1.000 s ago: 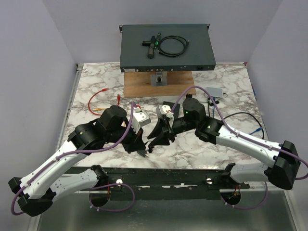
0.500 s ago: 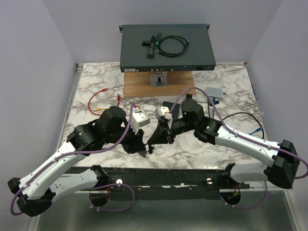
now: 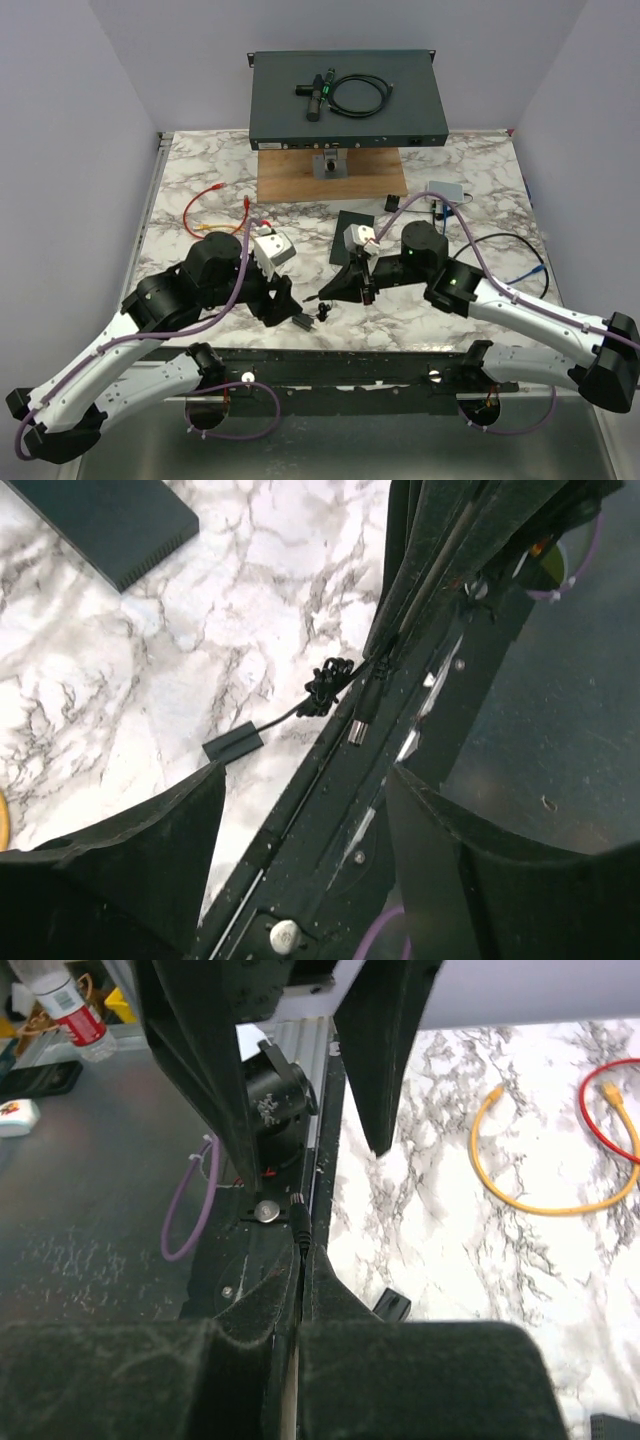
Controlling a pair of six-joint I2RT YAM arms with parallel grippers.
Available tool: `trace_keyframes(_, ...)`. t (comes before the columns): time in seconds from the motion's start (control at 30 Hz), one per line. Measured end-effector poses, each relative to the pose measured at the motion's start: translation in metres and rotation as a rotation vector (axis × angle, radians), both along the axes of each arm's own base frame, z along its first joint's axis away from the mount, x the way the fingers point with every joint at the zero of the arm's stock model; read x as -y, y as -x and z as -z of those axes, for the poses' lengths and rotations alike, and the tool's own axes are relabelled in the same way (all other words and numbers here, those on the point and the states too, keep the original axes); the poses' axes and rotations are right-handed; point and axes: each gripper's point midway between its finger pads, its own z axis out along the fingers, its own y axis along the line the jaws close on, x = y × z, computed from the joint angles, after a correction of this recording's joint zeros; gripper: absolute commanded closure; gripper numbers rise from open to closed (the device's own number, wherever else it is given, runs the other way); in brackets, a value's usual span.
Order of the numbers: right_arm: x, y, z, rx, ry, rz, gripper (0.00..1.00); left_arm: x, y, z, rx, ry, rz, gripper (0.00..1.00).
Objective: Insert the plug into the switch port
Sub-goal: Pick up the connector from the center of the board.
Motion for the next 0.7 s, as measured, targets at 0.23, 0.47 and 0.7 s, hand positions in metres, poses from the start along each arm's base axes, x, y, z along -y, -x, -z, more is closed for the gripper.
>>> trace_keyframes(0.23,0.014,-0.002,0.008,-0.048,-0.063,0.111,0.99,-0.004,0.002,-0.015,0.085,0.154,-0.044,0.3)
trace_keyframes(0.47,0.02,0.004,0.002,-0.114,-0.177,0.135,0.99,-0.002,0.005,-0.038,0.113,0.351,-0.086,0.37)
trace_keyframes(0.7,0.021,0.009,-0.015,-0.142,-0.277,0.118,0.99,0.014,0.004,-0.014,-0.024,0.454,-0.133,0.43)
